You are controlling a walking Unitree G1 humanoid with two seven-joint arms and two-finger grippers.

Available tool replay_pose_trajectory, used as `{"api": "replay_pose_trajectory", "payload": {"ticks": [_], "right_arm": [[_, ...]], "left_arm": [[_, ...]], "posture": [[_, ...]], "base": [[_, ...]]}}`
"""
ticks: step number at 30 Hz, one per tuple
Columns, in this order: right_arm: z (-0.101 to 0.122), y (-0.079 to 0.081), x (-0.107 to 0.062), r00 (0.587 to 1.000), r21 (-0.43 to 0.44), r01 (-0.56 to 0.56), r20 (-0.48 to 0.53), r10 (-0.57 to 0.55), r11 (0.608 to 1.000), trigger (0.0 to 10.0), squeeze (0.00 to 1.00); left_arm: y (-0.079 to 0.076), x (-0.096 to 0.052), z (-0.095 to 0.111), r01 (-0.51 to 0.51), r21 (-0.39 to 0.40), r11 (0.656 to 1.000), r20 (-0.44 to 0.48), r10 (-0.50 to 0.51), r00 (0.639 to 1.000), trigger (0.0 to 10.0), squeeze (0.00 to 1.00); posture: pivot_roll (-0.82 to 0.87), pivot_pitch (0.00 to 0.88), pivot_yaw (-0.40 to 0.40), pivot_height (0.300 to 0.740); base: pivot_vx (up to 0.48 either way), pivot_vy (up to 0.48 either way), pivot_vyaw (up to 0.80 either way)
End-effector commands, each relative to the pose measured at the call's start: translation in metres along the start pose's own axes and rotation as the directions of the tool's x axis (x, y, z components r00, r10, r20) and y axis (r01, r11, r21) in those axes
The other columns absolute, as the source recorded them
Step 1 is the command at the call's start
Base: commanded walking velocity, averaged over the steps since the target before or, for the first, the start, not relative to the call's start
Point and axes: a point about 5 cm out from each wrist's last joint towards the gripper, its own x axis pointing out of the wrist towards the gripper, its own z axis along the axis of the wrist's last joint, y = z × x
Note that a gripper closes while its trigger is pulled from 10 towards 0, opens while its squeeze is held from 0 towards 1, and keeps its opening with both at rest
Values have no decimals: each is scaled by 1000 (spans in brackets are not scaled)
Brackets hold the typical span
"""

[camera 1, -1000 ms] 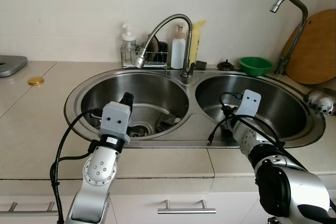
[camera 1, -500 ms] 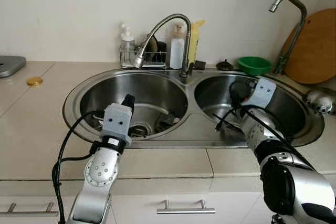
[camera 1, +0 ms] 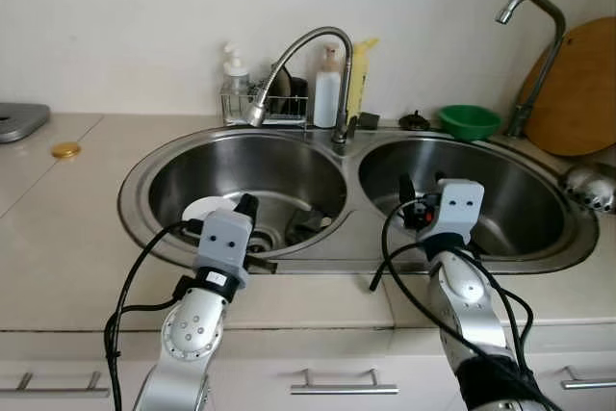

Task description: Kitchen organization

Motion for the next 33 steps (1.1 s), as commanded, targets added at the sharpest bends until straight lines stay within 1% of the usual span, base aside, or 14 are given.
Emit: {"api": "replay_pose_trajectory", "payload": {"ticks": [1, 3, 6, 11, 17, 20, 22, 24, 27, 32, 33], "right_arm": [[23, 14, 0, 992, -20, -42, 121, 44, 999, 10000, 0], [29, 15, 0, 989, -13, -29, 148, 31, 999, 10000, 0], [32, 15, -1, 988, -9, -18, 156, 19, 1000, 10000, 0], [43, 21, -6, 982, -17, -26, 185, 28, 1000, 10000, 0], [47, 24, -8, 982, -23, -33, 187, 37, 999, 10000, 0], [45, 25, -9, 984, -34, -38, 171, 43, 999, 10000, 0], [45, 25, -10, 985, -30, -37, 165, 41, 999, 10000, 0], [44, 25, -11, 987, -32, -36, 156, 41, 999, 10000, 0], [43, 27, -15, 987, -50, -43, 150, 50, 998, 10000, 0], [45, 25, -18, 987, -56, -25, 156, 33, 998, 10000, 0], [46, 23, -19, 987, -61, -11, 161, 21, 998, 10000, 0]], "left_arm": [[2, 2, 4, 10, 15, 1000, 19, -10, 1000, 10000, 0], [1, 3, 4, 12, 11, 1000, 24, -12, 1000, 10000, 0], [-1, 4, 6, 17, 13, 1000, 32, -18, 999, 10000, 0], [-1, 5, 10, 24, 21, 999, 51, -25, 998, 10000, 0], [0, 5, 10, 20, 22, 1000, 53, -22, 998, 10000, 0], [-1, 5, 12, 20, 22, 1000, 79, -22, 997, 10000, 0], [-1, 5, 13, 21, 20, 1000, 81, -23, 996, 10000, 0], [-4, 5, 13, 33, 36, 999, 80, -36, 996, 10000, 0], [-6, 5, 13, 52, 42, 998, 88, -56, 995, 10000, 0], [-7, 5, 13, 60, 49, 997, 92, -64, 994, 10000, 0], [-8, 5, 13, 58, 35, 998, 95, -61, 994, 10000, 0]], "posture": [[53, 0, -30, 740], [50, 0, -26, 740], [53, 0, -26, 740], [58, 0, -26, 740], [57, 0, -28, 740], [55, 0, -29, 740], [53, 0, -29, 740], [52, 0, -28, 740], [44, 0, -23, 740], [37, 0, -18, 740], [35, 0, -17, 740]], "base": [[0, 480, 0], [0, 480, 0], [0, 480, 0], [0, 480, 0], [0, 480, 0], [0, 0, -454], [0, 0, -800], [0, 0, -800], [0, 0, -800], [0, -466, -800], [0, 0, -800]]}}
